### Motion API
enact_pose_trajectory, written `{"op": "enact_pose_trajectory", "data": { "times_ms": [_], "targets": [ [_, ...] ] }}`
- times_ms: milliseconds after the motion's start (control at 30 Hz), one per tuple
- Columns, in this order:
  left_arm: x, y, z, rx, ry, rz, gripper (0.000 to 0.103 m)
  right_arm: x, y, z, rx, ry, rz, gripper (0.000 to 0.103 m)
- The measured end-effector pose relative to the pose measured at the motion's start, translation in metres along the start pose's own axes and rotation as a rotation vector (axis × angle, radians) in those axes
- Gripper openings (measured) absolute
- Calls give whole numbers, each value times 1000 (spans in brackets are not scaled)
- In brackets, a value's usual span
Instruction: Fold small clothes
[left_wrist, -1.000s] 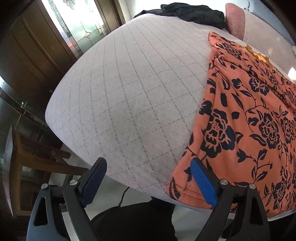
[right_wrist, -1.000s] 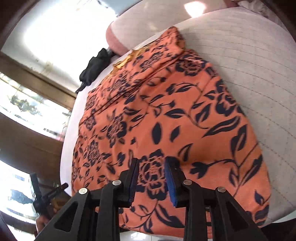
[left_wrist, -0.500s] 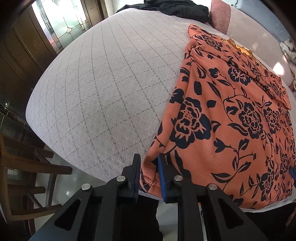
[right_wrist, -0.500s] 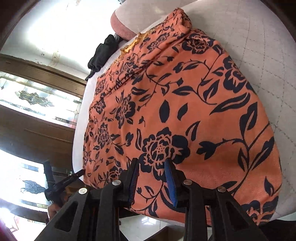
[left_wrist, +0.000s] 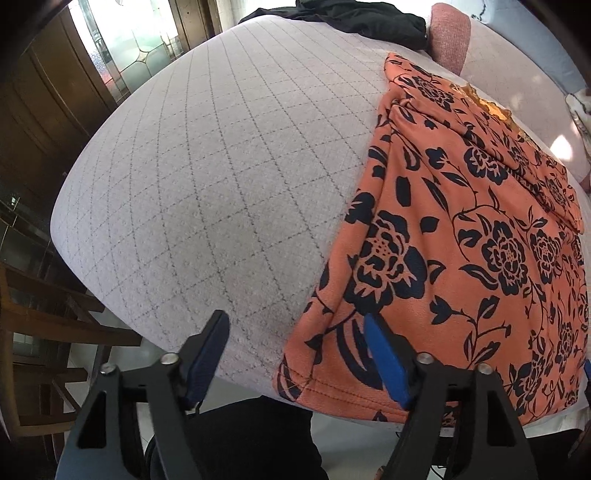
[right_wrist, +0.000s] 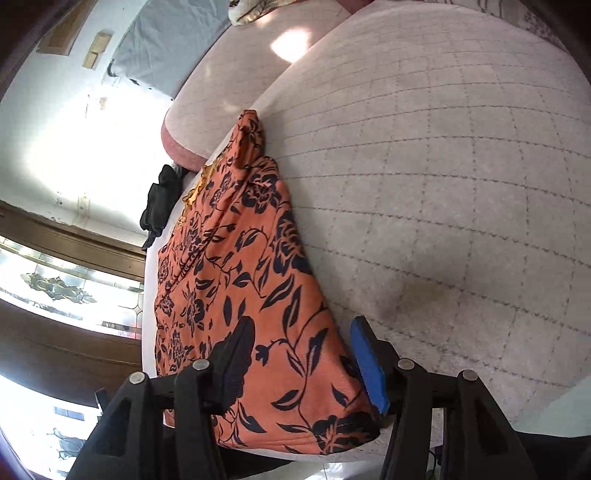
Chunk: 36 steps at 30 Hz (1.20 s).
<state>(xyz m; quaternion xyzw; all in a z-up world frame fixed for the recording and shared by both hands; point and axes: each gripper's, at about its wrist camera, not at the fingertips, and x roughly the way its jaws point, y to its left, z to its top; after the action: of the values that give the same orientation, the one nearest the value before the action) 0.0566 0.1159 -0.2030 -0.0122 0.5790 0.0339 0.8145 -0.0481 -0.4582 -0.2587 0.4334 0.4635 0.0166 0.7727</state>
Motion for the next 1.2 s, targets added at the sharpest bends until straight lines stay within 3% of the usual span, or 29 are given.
{"op": "enact_pose_trajectory", "data": {
  "times_ms": [67,200,233,267,300,333,400,600,700,767,867,933,1000,1033,1133,1167,1200],
  "targets": [
    [6,-9,-1,19,19,-16,25,7,-4,-3,6,37,4,58],
    [5,-21,0,46,-9,-5,8,22,14,-19,-103,52,-39,58],
    [5,-23,-1,52,-14,-1,8,25,20,-22,-138,58,-49,56],
    [5,-27,-1,57,-19,0,7,29,24,-25,-168,63,-63,42],
    [3,-27,-1,54,-28,-5,7,32,28,-28,-198,75,-81,20],
    [0,-25,-1,42,-39,-12,6,36,31,-32,-225,87,-102,14],
    [-10,-21,-6,33,-54,-12,6,37,38,-37,-261,74,-120,10],
    [-34,-5,-10,75,-86,8,5,-1,58,-50,-343,-14,-33,8],
    [-37,-2,-12,85,-85,59,0,-12,45,-47,-317,-24,-63,8],
    [-31,4,-9,91,-57,45,0,-9,31,-42,-270,0,-106,7],
    [-34,11,-9,59,-65,39,0,-2,16,-34,-156,65,-59,11],
    [-37,6,-7,87,-91,88,13,-3,17,-31,-161,52,-58,12],
    [-41,-1,-5,112,-130,139,66,-6,19,-31,-164,30,-57,17],
    [-46,-4,-4,123,-165,147,72,-6,19,-30,-159,27,-48,20],
    [-58,-16,-4,171,-245,162,73,-6,20,-31,-140,22,-38,40],
    [-60,-19,-4,184,-259,166,73,-6,19,-31,-138,16,-34,60],
    [-62,-20,-4,194,-266,169,73,-7,19,-32,-138,7,-29,71]
  ]
}}
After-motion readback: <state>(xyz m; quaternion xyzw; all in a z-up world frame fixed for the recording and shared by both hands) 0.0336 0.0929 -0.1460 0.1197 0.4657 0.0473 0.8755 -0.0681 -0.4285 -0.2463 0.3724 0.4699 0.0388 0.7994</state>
